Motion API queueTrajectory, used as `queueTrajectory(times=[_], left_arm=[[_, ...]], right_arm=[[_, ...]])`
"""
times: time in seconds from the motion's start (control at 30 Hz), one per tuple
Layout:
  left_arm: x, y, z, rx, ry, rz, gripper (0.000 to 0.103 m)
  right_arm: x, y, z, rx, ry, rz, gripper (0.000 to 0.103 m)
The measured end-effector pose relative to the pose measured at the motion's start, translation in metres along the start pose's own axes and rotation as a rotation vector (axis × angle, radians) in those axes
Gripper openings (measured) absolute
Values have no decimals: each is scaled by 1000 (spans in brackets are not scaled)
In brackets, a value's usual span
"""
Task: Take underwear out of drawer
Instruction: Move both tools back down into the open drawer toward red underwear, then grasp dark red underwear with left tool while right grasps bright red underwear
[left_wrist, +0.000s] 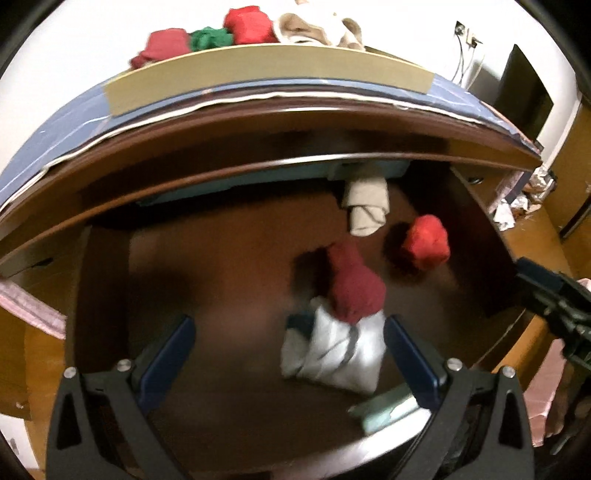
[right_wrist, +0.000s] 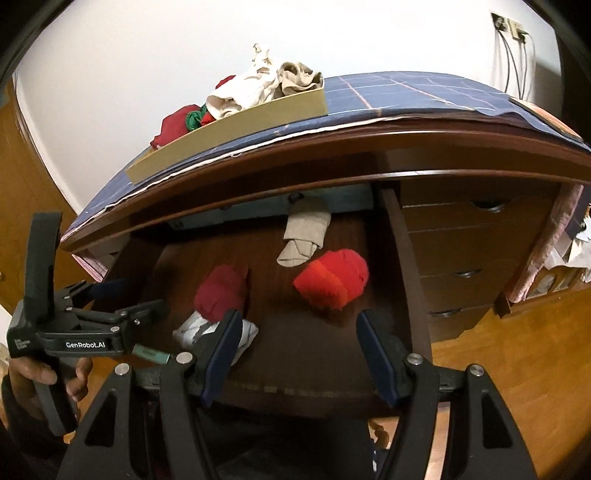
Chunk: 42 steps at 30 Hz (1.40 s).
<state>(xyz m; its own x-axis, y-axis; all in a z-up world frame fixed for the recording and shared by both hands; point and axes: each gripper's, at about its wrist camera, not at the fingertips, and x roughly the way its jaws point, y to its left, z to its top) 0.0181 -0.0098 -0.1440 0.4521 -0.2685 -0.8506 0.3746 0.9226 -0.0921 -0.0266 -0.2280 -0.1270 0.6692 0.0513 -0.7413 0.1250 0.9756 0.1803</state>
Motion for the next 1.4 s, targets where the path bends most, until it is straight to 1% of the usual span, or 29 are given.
queueTrajectory(times=[0.13,0.23,0.3,0.47,0.6,0.63,0.7,0.8,0.87,0.93,0.97,1.0,1.07,1.17,1.23,1.4], left_arm=[[15,-14,17,29,38,-40,102],[29,-25,26,75,73,-28,97],[39,-32,31,103,106,-29,97],[59,-42,40,151,181,-21,90],[73,-44,43,155,252,-39,87],[77,-45,43,168,275,-35,83],[80,-46,43,181,295,-39,78],[85,-43,43,176,327,-57,76],[87,-42,43,172,338,-65,70],[91,-43,42,185,357,-71,55],[93,-44,41,188,369,-77,50],[95,-44,41,190,378,-90,42],[95,-41,42,173,376,-105,42],[93,-35,44,133,362,-130,40],[86,-30,43,115,329,-161,39],[70,-16,43,87,263,-188,39]], right_arm=[[15,-4,15,-13,42,7,66],[29,-6,24,-49,85,-17,66],[36,-9,29,-58,109,-11,66],[60,-12,44,-83,188,13,66],[80,-12,52,-114,252,16,66],[84,-12,53,-124,269,12,66],[93,-10,56,-163,304,12,66],[101,-7,59,-215,335,-6,66],[107,-4,61,-254,355,-17,66],[112,0,62,-288,376,-29,66],[114,2,62,-304,387,-31,66],[116,4,62,-319,398,-28,66],[119,6,61,-349,413,-38,66],[126,8,62,-384,430,-74,66],[129,9,62,-406,438,-90,66],[137,18,52,-517,476,-159,66]])
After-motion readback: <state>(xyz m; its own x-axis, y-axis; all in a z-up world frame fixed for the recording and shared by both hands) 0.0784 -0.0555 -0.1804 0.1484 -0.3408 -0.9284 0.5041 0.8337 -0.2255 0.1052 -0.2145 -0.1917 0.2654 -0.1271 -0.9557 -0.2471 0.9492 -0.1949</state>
